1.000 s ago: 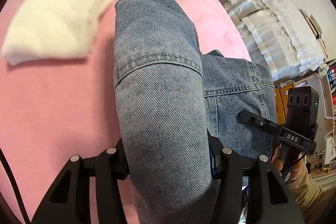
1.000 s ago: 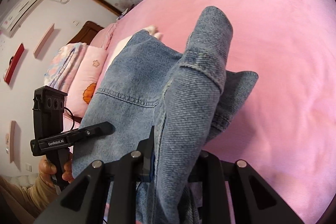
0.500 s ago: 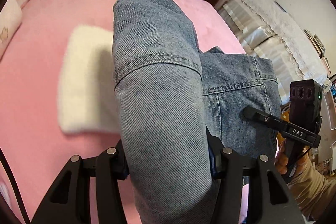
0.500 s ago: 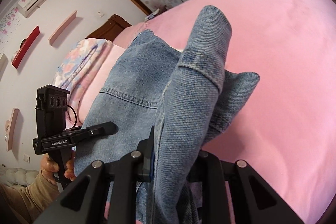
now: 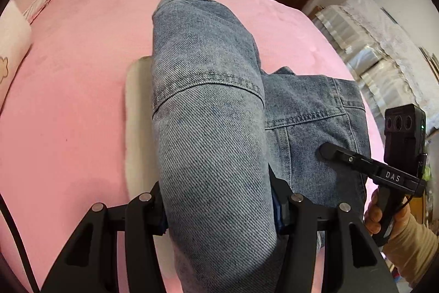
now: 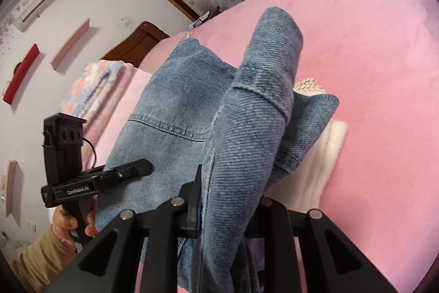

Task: Fold large clothes
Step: 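Carry the bundle onto the cream towel and lower it with both grippers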

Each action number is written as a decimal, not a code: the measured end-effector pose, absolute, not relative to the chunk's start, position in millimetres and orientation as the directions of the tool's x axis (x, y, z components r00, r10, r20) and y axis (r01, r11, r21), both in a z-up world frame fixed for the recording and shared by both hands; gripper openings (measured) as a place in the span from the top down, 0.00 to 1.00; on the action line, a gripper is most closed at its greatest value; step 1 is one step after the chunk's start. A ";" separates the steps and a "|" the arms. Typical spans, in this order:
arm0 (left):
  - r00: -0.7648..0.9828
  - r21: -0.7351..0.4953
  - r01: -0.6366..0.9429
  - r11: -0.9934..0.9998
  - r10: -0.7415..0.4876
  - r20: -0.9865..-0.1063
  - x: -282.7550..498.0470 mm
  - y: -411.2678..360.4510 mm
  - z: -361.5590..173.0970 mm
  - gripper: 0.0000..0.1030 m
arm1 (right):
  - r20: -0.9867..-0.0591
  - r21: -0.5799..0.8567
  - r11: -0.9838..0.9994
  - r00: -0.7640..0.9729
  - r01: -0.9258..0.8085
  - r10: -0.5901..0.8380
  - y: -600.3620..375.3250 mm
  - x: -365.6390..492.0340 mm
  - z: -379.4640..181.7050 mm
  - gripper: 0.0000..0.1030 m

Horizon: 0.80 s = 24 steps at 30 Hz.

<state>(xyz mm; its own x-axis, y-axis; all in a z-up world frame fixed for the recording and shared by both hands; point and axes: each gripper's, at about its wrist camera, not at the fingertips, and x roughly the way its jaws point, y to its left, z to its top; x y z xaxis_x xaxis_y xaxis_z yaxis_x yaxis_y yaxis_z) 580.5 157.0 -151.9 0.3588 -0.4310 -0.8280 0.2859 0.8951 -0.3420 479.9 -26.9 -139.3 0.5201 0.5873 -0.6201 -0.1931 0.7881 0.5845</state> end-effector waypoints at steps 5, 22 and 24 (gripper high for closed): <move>0.353 -0.349 0.209 0.914 -0.403 -0.844 592.7 178.8 -201.8 0.38 | -0.696 0.516 0.846 0.509 -0.135 0.506 -22.6 504.1 -174.8 0.80; 0.611 -0.126 0.225 0.966 -0.240 -0.755 515.4 149.6 -129.8 0.18 | -0.729 0.129 0.980 0.655 -0.151 0.197 -18.9 407.6 -128.4 0.62; 0.628 -0.120 0.234 0.965 -0.244 -0.739 498.1 138.1 -119.5 0.18 | -0.718 0.151 0.977 0.662 -0.153 0.215 -18.1 393.6 -125.2 0.65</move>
